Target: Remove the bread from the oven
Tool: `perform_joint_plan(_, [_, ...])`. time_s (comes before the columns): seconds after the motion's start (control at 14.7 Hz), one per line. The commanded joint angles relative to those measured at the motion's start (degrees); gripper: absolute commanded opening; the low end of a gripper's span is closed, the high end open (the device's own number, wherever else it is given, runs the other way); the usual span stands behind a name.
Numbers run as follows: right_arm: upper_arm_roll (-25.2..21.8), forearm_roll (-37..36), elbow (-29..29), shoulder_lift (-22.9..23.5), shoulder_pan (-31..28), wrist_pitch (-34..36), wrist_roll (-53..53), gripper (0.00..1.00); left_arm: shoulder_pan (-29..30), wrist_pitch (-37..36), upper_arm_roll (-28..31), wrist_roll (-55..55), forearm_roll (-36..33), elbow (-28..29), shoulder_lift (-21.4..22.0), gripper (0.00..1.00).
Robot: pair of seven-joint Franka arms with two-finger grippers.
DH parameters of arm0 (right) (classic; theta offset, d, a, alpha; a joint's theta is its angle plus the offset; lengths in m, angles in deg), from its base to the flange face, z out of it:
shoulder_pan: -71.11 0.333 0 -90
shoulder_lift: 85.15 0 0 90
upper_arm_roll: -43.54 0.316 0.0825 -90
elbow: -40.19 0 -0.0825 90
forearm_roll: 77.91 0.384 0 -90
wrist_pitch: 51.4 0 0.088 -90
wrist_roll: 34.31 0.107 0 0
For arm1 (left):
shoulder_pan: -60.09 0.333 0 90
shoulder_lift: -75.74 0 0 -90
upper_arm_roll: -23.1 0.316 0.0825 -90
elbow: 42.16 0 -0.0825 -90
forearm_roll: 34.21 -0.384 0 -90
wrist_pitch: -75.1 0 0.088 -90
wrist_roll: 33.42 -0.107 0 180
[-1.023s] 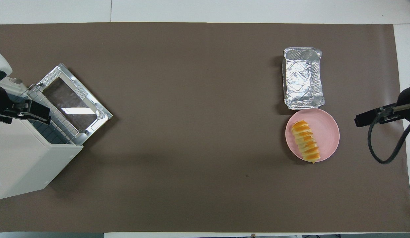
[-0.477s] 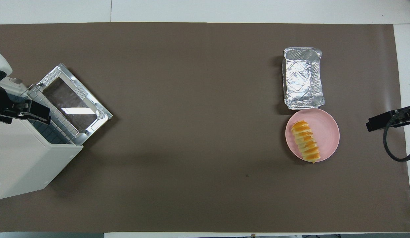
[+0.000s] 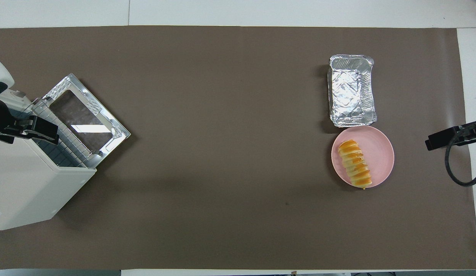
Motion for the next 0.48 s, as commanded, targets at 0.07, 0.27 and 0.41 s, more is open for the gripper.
perform_joint_plan(0.07, [0.9,0.0,-0.9,0.6,-1.2,-0.4,-1.0,1.00,0.7,0.8,-0.2,-0.1,0.4,1.0,1.1,1.00])
perform_joint_plan(0.27, [0.9,0.0,-0.8,0.6,-0.8,-0.4,-0.9,1.00,0.7,0.8,-0.2,-0.1,0.4,1.0,1.1,1.00])
perform_joint_plan(0.41, [0.9,0.0,-0.5,0.5,-0.8,-0.4,-0.9,1.00,0.7,0.8,-0.2,-0.1,0.4,1.0,1.1,1.00])
